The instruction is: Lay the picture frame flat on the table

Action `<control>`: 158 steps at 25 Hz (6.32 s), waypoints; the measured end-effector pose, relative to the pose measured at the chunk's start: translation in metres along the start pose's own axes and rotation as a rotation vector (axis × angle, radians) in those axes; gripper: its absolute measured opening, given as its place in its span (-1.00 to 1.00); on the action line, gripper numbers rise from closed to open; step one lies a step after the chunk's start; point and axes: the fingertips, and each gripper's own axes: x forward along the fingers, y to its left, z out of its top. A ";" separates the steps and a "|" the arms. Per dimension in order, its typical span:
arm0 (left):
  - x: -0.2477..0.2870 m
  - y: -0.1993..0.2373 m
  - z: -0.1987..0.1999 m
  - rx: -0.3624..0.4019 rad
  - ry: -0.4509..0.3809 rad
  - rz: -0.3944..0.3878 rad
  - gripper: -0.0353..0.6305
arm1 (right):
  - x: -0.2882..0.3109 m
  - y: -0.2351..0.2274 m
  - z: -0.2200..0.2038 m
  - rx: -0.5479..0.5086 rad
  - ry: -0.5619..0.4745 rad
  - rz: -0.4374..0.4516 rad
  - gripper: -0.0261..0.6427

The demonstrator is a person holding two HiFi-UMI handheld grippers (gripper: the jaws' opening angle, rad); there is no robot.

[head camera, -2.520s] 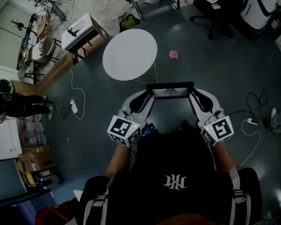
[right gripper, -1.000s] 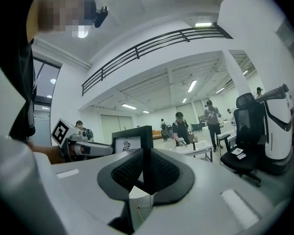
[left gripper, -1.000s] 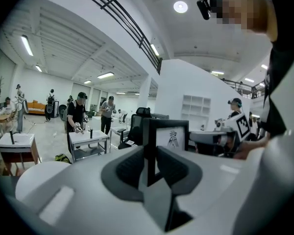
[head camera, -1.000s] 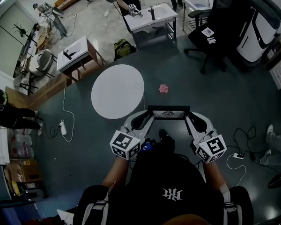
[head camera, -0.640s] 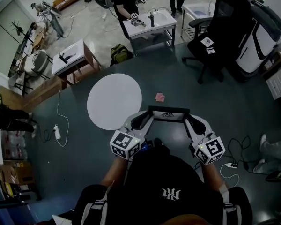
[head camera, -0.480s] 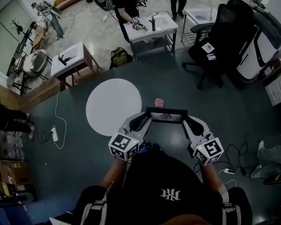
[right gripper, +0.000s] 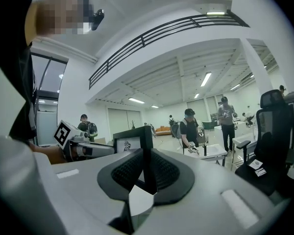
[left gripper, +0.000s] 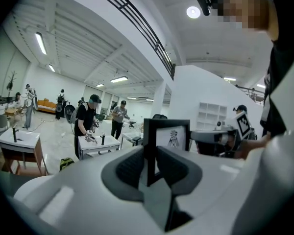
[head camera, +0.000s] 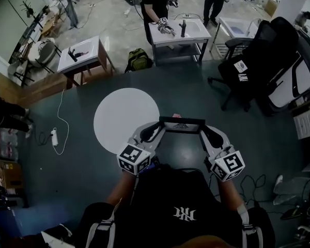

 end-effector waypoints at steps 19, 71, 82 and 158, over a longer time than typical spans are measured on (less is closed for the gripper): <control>-0.014 0.091 -0.002 -0.067 -0.026 0.262 -0.66 | 0.131 -0.001 0.000 -0.012 0.033 0.273 -0.78; -0.085 0.274 -0.110 -0.541 -0.032 1.264 -0.67 | 0.436 0.111 -0.130 -0.078 0.579 1.289 -0.77; -0.079 0.294 -0.230 -0.684 -0.003 1.216 -0.67 | 0.451 0.116 -0.243 -0.074 0.740 1.243 -0.77; -0.071 0.305 -0.441 -0.817 0.209 1.238 -0.60 | 0.432 0.122 -0.451 -0.544 0.712 1.091 -0.76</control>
